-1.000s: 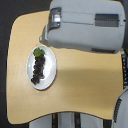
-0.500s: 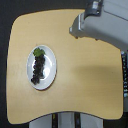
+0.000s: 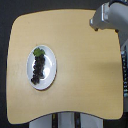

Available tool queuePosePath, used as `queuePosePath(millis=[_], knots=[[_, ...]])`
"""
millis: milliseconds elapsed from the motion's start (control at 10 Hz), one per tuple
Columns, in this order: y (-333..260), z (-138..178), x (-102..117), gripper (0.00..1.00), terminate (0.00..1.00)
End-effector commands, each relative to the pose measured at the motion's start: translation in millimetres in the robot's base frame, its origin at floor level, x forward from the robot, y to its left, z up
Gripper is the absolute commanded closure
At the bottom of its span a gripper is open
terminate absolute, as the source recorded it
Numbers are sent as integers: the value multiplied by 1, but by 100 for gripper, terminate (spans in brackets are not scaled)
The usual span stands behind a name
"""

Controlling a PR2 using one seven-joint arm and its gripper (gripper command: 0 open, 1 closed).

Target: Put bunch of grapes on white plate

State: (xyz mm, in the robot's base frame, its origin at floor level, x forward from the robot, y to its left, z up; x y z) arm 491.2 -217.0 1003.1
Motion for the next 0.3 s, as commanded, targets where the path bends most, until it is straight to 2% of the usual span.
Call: queuePosePath(millis=[0, 100, 200], knots=[[-37, -5, -4, 0, 0], [-38, -6, -5, 0, 0], [-42, -8, -5, 0, 100]])
